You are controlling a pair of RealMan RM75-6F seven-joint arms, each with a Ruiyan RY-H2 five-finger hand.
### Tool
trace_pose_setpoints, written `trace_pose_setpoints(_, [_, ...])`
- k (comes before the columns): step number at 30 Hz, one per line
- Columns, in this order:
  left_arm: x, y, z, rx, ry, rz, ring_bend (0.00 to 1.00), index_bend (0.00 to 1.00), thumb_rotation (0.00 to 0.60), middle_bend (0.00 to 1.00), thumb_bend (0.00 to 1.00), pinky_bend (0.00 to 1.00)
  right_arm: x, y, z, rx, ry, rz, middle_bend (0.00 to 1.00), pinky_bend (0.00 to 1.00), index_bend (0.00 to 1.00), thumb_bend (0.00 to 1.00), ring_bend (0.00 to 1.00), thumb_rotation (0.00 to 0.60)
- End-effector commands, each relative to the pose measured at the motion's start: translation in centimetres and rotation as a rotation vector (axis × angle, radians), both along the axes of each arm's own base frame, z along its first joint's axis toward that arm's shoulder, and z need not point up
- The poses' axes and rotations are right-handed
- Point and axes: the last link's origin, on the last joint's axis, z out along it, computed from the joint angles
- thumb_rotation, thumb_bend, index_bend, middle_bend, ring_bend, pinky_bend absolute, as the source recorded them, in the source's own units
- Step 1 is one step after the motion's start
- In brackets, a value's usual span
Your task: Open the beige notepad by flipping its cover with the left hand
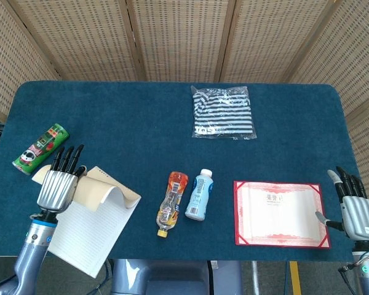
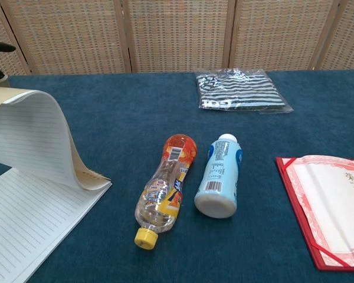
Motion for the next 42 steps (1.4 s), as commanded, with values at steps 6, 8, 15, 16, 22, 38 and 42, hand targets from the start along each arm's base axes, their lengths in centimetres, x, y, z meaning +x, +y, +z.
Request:
trace_pose_setpoints(6, [1.0, 3.5, -0.5, 0.021, 0.019, 0.000, 0.00, 0.79, 0.600, 0.00, 0.73, 0.00, -0.1, -0.1, 0.1, -0.001, -0.006, -0.001, 0.00, 0.00, 0.03, 0.21, 0.00, 0.600])
trace_pose_setpoints(8, [1.3, 4.1, -0.6, 0.025, 0.019, -0.003, 0.00, 0.79, 0.600, 0.00, 0.73, 0.00, -0.1, -0.1, 0.1, -0.002, -0.007, -0.002, 0.00, 0.00, 0.03, 0.21, 0.00, 0.600])
trace_pose_setpoints(15, [2.3, 6.1, -1.0, 0.036, 0.024, -0.013, 0.00, 0.79, 0.600, 0.00, 0.73, 0.00, -0.2, -0.1, 0.2, -0.004, -0.014, -0.005, 0.00, 0.00, 0.03, 0.21, 0.00, 0.600])
trace_pose_setpoints(16, [2.4, 6.3, -1.0, 0.037, 0.028, -0.013, 0.00, 0.79, 0.600, 0.00, 0.73, 0.00, -0.2, -0.1, 0.2, -0.004, -0.015, -0.007, 0.00, 0.00, 0.03, 0.21, 0.00, 0.600])
trace_pose_setpoints(22, [3.1, 8.3, -1.7, 0.050, 0.035, 0.010, 0.00, 0.79, 0.600, 0.00, 0.73, 0.00, -0.3, -0.2, 0.2, 0.000, -0.018, -0.011, 0.00, 0.00, 0.03, 0.21, 0.00, 0.600])
trace_pose_setpoints(38, [3.7, 13.5, -3.6, 0.108, 0.100, 0.061, 0.00, 0.79, 0.600, 0.00, 0.72, 0.00, -0.9, -0.5, 0.2, 0.011, -0.037, -0.034, 0.00, 0.00, 0.03, 0.21, 0.00, 0.600])
trace_pose_setpoints(42, [3.8, 14.5, -4.1, 0.117, 0.100, 0.068, 0.00, 0.79, 0.600, 0.00, 0.71, 0.00, -1.0, -0.6, 0.3, 0.011, -0.044, -0.041, 0.00, 0.00, 0.03, 0.21, 0.00, 0.600])
